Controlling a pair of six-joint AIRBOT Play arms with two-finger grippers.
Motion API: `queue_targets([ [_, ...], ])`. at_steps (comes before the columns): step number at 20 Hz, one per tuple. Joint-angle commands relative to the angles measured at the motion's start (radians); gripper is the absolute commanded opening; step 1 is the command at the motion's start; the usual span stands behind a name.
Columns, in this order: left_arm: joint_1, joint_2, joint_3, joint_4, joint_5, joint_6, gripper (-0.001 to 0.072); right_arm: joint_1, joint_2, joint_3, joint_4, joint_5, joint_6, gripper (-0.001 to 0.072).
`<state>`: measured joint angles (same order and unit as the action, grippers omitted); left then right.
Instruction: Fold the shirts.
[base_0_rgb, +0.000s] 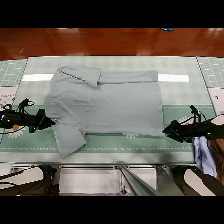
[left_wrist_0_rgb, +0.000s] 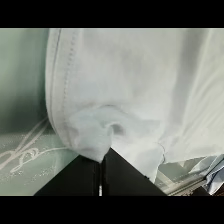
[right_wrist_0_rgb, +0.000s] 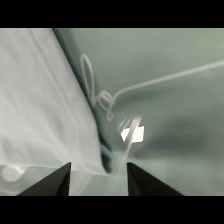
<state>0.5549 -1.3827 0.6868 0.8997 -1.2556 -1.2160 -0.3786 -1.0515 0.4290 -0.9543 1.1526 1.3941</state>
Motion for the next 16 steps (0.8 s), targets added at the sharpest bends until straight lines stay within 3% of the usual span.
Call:
queue_targets([
  [1,-0.001,0.000,0.001,-0.002,0.007,0.000,0.0018,0.004,-0.121,-0.004,0.150,-0.072,-0.097,0.0406],
  [3,-0.001,0.000,0.001,-0.004,0.016,0.000,0.0018,0.064,-0.183,0.013,0.227,-0.114,-0.140,0.0388],
  [4,-0.001,0.000,0.001,-0.010,0.017,0.000,0.0018,0.113,-0.209,0.034,0.244,-0.135,-0.145,0.0297],
  [5,0.000,0.000,0.002,-0.022,0.016,0.000,0.0018,0.161,-0.227,0.064,0.253,-0.147,-0.162,0.0080],
  [6,0.000,0.002,0.007,-0.034,0.013,0.000,0.0017,0.207,-0.234,0.104,0.256,-0.147,-0.179,0.0023],
  [9,0.000,0.061,0.056,-0.116,0.005,0.024,0.0018,0.257,-0.204,0.279,0.206,-0.059,-0.161,0.0022],
  [13,0.000,0.210,0.261,-0.341,-0.026,0.053,0.0017,0.257,-0.088,0.650,0.039,0.028,-0.051,0.0022],
  [16,-0.001,0.329,0.472,-0.452,0.019,0.016,0.0017,0.257,-0.029,0.958,-0.061,0.047,0.008,0.0022],
])
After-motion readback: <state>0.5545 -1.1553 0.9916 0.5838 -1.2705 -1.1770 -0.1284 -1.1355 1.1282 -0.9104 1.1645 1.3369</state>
